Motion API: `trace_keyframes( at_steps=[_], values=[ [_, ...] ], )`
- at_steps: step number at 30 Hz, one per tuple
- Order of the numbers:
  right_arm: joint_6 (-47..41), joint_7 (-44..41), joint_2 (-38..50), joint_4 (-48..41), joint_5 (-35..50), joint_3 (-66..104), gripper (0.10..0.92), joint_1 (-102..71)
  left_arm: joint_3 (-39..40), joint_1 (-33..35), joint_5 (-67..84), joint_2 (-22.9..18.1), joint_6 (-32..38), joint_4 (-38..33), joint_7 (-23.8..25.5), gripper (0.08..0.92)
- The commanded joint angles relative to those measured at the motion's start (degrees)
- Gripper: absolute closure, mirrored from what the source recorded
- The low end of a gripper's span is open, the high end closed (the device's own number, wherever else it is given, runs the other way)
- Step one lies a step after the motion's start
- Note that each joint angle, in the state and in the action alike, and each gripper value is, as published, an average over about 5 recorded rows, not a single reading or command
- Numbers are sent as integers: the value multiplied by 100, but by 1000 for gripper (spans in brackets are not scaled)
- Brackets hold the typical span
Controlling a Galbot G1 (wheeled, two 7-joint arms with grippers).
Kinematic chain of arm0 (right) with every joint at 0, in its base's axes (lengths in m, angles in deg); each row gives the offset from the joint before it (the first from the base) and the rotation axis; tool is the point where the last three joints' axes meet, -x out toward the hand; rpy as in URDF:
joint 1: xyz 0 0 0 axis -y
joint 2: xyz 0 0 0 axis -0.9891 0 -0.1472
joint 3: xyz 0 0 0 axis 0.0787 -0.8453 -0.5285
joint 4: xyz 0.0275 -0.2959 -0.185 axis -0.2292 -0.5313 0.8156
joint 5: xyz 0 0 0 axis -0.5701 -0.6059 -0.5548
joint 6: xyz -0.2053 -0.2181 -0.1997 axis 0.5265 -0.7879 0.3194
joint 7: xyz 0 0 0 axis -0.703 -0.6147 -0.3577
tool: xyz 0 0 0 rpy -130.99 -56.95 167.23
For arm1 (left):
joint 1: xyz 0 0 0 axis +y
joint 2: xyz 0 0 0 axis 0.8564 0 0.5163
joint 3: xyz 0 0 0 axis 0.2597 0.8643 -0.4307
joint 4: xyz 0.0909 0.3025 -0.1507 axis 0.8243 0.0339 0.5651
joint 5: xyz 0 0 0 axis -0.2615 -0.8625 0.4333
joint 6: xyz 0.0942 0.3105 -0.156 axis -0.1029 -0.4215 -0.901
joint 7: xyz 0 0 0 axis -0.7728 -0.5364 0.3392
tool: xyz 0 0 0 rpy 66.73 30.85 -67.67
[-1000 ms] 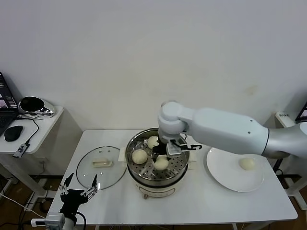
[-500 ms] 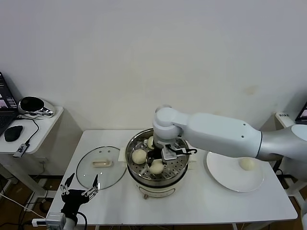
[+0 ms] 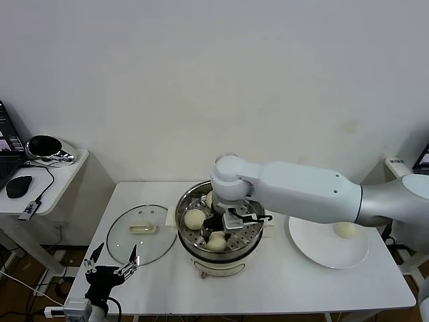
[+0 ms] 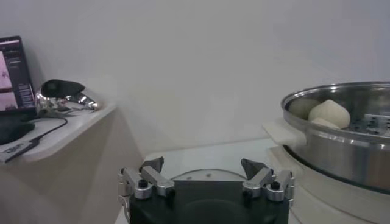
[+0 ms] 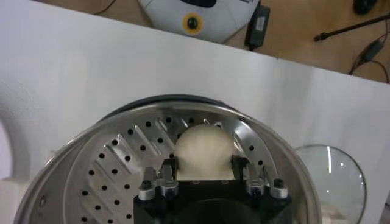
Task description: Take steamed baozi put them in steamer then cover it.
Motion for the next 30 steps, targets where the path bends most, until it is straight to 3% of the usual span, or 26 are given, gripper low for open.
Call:
trace_keyframes(
  at_steps=[1,5,8,15,18,25,30],
  values=[
    [-41,240,39,-169,68,48,366,5,20,-7,-2,1,2,37,-2,177],
    [-358,230,261,-141,366,292,253,185,31,-19,-6,-5,0,65,0,177],
    [-1142,192,728,-83,955,514,211,468,29,-15,-2,3,-1,71,5,177],
    [-3623,243,2028,-331,2758,846,203,1045,68,-75,7,55,-11,148,23,177],
    [-4530,95,2565,-521,3158,955,203,1005,111,-104,8,84,-26,163,45,177],
    [-5423,-187,3441,-1143,2556,1366,203,278,185,-74,6,169,-45,180,77,177],
    [-5215,-183,3685,-1614,1767,1720,203,-431,180,-29,10,201,-40,229,75,177]
  ],
)
